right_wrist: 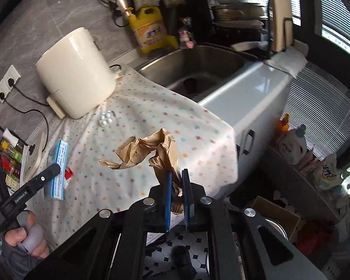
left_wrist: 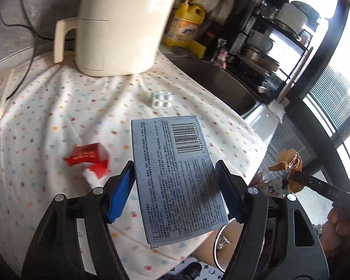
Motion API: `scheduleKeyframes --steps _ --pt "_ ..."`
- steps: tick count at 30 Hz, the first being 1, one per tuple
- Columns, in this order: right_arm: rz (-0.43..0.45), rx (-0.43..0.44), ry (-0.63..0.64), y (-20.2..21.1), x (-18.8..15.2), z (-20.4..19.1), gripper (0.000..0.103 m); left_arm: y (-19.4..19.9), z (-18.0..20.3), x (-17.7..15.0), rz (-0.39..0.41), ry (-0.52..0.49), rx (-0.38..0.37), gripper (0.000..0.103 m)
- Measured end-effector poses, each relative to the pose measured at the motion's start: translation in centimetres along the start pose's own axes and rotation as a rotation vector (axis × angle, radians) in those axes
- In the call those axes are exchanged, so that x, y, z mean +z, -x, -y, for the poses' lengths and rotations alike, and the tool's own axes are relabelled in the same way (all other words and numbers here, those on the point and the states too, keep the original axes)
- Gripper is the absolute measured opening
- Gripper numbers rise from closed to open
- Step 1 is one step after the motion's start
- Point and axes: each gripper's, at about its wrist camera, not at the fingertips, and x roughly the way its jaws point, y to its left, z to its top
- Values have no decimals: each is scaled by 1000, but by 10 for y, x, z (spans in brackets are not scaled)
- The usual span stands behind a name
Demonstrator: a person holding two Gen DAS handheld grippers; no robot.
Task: Collect trash
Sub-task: 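Carry the blue-white box and brown paper down over the white bin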
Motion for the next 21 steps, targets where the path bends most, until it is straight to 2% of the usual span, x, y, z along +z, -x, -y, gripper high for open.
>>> scheduleKeyframes --steps 4,9,14,21 --pt "-40 -65 -72 11 -29 60 9 -20 54 -16 -50 -58 -62 70" --pt "-144 -118 -158 5 -76 128 10 -36 110 -44 -117 -128 -112 70" --pt "-276 -141 -200 -14 -119 176 11 -45 146 -71 -175 -165 -114 70" --pt "-388 -160 -192 -34 -158 211 15 -54 167 -104 -229 -165 -77 70"
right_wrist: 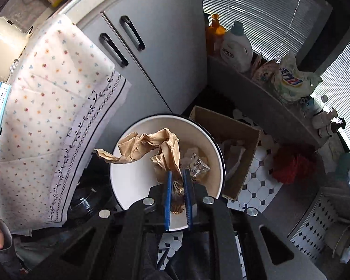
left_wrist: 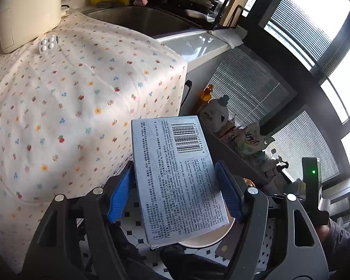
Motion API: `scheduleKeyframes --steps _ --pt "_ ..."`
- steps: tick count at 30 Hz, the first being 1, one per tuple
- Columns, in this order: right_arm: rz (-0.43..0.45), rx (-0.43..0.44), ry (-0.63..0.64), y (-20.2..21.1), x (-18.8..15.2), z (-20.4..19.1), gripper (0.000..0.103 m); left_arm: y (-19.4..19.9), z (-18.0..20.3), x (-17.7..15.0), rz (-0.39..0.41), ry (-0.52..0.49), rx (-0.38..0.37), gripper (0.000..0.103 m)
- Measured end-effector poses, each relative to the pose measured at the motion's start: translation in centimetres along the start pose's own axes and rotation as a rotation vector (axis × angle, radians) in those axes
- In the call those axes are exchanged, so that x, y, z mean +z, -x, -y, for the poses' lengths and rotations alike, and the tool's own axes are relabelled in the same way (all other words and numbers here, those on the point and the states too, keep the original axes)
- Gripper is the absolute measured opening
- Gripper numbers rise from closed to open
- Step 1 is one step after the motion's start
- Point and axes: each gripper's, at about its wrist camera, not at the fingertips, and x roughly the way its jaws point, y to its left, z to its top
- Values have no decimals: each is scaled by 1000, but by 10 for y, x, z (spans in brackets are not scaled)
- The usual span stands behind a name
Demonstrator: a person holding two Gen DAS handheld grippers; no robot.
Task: Collect trash
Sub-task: 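Carry the blue-white box and brown paper down over the white bin, then open the left tool to drop the box while the right tool drops the paper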
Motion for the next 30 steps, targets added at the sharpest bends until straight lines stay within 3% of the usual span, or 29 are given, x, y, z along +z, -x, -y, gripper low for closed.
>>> scheduleKeyframes --steps 2,3,4,14,25,27,30 --pt "-37 12 10 -9 -5 5 33 -3 4 -8 -11 9 9 70" --pt "-42 17 19 -10 -6 7 49 -4 6 -12 -18 12 14 70" --pt "-37 12 30 -9 -8 8 58 -6 7 -17 -24 14 18 70" --pt "24 3 80 25 -3 37 59 -44 23 -63 -100 75 9 70" --pt "109 -51 91 71 0 73 61 -95 57 -86 -164 51 -40 71" --pt "113 -59 88 74 0 80 61 -109 57 -88 -200 36 -24 82" --pt "115 -67 75 77 -1 88 61 -118 44 -91 -215 95 -11 91"
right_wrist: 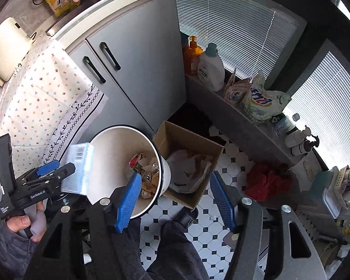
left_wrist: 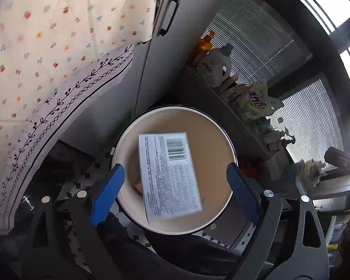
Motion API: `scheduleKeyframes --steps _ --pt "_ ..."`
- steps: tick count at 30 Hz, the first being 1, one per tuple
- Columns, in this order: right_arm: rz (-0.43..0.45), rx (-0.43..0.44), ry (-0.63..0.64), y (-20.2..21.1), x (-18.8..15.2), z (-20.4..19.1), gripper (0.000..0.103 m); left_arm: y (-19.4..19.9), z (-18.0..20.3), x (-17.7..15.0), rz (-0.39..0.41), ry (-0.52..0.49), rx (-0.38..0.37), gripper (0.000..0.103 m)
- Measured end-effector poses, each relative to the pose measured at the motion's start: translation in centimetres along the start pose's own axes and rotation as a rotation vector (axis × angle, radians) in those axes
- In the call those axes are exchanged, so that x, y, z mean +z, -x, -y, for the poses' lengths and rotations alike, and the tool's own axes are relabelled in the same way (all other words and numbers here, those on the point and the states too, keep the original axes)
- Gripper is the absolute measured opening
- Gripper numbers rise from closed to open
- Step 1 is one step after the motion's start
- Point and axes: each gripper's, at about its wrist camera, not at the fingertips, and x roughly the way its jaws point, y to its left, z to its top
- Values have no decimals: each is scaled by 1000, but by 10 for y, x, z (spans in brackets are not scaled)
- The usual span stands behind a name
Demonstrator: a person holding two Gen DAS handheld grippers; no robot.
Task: Collect trash
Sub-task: 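Open the left tool to drop the box while the right tool drops the paper, then move both tools back up to the cloth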
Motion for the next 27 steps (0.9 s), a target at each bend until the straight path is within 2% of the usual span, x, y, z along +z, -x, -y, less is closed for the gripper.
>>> scheduleKeyframes --steps 2,6,12,18,27 --pt "2 0 -5 2 0 2 61 4 -10 1 3 41 -9 93" --pt "7 19 -1 1 4 -4 61 27 -28 5 49 62 16 94" --pt "33 81 53 4 21 -40 61 73 -48 17 134 80 35 94" --pt "76 154 119 17 44 -95 61 131 -79 27 249 126 79 95" --pt "148 254 230 42 82 -193 70 216 -138 34 418 192 155 96"
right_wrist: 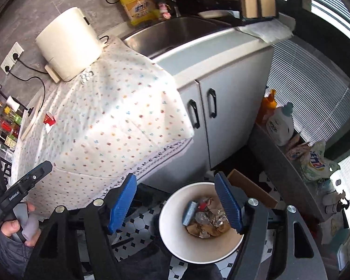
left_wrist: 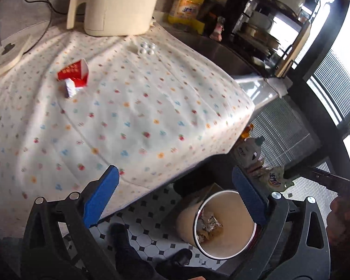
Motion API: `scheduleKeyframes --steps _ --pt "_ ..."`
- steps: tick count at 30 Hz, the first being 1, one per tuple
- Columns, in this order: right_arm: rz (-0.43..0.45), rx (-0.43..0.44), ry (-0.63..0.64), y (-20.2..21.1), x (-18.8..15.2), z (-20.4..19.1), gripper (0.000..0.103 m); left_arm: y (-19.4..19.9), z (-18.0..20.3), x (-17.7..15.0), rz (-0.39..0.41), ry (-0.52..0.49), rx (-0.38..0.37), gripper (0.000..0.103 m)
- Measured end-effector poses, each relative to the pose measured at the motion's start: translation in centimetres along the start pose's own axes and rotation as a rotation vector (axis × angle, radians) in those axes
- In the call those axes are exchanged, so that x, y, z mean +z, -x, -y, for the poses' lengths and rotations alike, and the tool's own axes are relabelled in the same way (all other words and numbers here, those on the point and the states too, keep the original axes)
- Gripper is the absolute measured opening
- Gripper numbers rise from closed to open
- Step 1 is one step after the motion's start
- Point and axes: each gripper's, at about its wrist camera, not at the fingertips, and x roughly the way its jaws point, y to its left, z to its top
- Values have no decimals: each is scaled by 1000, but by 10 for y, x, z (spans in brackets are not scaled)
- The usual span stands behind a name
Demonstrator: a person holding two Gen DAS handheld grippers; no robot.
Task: Collect trash
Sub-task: 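Move both tools back up to the cloth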
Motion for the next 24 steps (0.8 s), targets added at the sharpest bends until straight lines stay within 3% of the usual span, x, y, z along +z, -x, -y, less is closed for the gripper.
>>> scheduleKeyframes --steps 12,24 --pt "71 60 106 -23 58 -111 95 19 -90 53 90 85 78 96" --pt "109 45 109 -54 94 -176 95 -19 -133 103 63 26 55 96"
